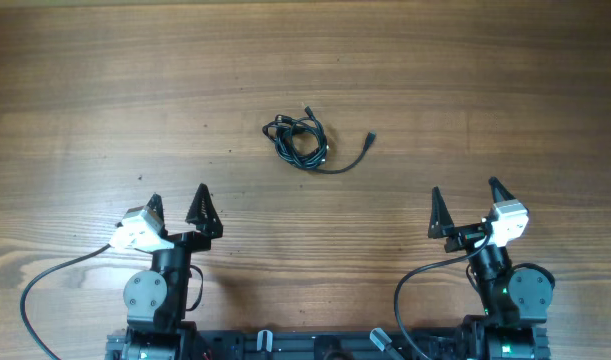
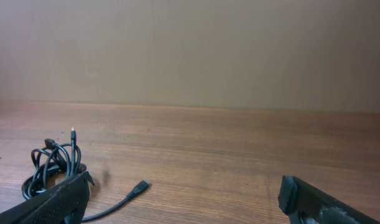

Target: Untangle cables

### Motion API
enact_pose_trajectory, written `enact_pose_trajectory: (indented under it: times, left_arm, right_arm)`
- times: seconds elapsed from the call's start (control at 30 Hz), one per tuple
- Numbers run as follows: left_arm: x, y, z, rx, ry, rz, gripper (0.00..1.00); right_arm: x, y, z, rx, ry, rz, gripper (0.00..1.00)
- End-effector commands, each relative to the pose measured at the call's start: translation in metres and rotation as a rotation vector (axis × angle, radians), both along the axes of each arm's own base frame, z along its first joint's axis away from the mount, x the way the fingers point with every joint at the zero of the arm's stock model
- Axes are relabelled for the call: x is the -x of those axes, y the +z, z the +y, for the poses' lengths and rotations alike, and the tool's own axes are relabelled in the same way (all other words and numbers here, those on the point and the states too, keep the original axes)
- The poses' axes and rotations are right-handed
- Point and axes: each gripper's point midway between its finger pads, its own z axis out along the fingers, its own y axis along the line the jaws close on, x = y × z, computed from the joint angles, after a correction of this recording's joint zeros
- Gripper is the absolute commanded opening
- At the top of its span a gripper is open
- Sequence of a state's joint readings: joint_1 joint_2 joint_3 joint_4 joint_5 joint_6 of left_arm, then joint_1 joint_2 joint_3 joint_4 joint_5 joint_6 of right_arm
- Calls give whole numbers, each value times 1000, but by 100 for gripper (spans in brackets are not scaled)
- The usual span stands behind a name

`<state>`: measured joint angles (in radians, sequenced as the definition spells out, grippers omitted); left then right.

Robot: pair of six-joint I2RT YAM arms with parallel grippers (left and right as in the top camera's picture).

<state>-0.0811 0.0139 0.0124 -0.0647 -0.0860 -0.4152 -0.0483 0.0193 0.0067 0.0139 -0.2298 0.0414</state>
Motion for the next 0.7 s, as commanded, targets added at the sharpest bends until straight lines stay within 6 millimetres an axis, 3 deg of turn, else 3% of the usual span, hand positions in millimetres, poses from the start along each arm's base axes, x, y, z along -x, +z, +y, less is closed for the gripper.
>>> enact_pose_trajectory:
  times: [0.0,0.53,0.67]
  left_arm:
    - [0,0,4,-20,19,-5,100]
    - [0,-1,4,-16,18,-5,100]
    - [0,-2,1,-31,2,2,100]
  right_arm:
    - [0,2,-1,-13,-11,-7,100]
    - [0,2,-1,-15,-9,-7,100]
    - [1,5,2,-89,9,-6,100]
